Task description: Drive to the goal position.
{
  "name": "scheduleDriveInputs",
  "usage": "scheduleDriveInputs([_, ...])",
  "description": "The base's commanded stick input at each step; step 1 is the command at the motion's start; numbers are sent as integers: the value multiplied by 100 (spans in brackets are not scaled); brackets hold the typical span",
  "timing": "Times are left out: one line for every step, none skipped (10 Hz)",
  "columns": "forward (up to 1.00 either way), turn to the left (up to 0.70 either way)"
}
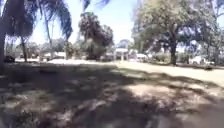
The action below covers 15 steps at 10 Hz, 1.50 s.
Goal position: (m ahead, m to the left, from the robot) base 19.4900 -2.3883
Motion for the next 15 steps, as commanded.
scheduleDriveInputs([70, 0])
scheduleDriveInputs([70, -35])
scheduleDriveInputs([70, -35])
scheduleDriveInputs([70, -5])
scheduleDriveInputs([70, -2])
scheduleDriveInputs([70, 0])
scheduleDriveInputs([70, 0])
scheduleDriveInputs([70, 0])
scheduleDriveInputs([70, 0])
scheduleDriveInputs([70, 0])
scheduleDriveInputs([70, 0])
scheduleDriveInputs([70, 0])
scheduleDriveInputs([70, 0])
scheduleDriveInputs([70, 0])
scheduleDriveInputs([70, 0])
